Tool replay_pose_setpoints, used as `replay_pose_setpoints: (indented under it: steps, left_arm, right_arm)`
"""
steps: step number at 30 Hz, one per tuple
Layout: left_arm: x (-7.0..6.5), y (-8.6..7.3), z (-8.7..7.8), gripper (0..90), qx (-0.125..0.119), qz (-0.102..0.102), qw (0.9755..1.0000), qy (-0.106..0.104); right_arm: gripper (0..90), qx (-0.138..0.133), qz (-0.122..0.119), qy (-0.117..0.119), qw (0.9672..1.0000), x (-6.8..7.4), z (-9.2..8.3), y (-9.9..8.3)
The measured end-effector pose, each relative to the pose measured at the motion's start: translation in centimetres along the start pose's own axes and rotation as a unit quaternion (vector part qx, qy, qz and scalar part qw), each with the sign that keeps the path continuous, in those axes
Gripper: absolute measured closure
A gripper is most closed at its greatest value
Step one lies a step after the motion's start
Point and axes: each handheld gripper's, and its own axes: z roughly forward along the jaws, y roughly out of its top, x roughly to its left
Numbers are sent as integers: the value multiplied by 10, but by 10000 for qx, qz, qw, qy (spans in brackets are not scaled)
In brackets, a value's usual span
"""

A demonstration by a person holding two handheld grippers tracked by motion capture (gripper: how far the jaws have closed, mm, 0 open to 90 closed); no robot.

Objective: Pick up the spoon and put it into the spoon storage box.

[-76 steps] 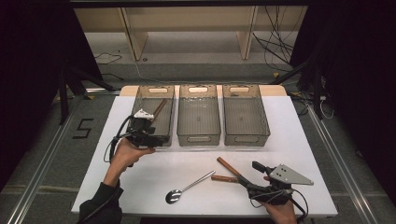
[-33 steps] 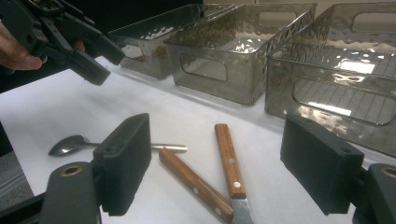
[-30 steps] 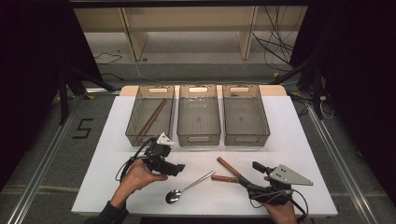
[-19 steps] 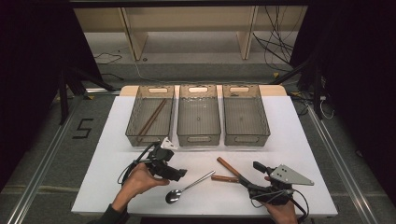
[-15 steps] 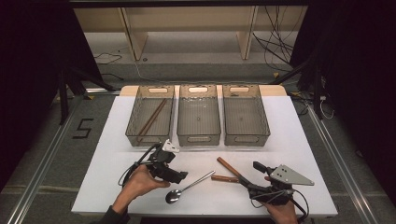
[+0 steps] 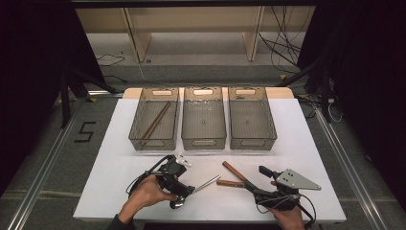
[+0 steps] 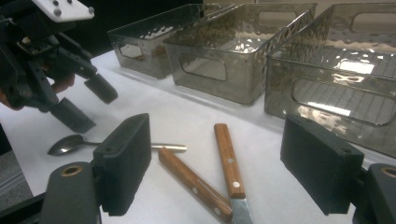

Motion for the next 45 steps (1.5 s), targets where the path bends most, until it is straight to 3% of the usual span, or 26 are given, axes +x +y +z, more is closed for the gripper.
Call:
replay_pose_setpoints:
  steps: [8, 17, 22, 25, 29, 40, 43, 45]
  left_arm:
    - [-9, -1, 6, 418, 265, 226, 9991, -224]
    - [-16, -3, 14, 628, 560, 401, 9975, -126]
    - [-21, -3, 14, 682, 591, 516, 9969, 83]
    - [-23, -3, 15, 748, 609, 566, 9965, 67]
    - [-22, -3, 15, 842, 596, 507, 9969, -21]
    - [-14, -3, 13, 855, 562, 332, 9976, -216]
    - [-11, -3, 8, 876, 420, 247, 9979, -419]
    - [-10, -2, 6, 893, 443, 299, 9981, -301]
  right_arm:
    - [253, 27, -29, -7, 10000, 1, 1, 0]
    - [253, 23, -31, 5, 10000, 1, 1, 0]
    - [253, 28, -47, 1, 10000, 2, 1, 1]
    - [253, 29, -54, 3, 10000, 2, 1, 1]
    - [254, 16, -36, 4, 10000, 2, 0, 0]
    - [254, 35, -45, 4, 10000, 2, 0, 0]
    - [255, 36, -48, 11, 10000, 2, 1, 0]
    - [254, 24, -35, 14, 10000, 2, 2, 0]
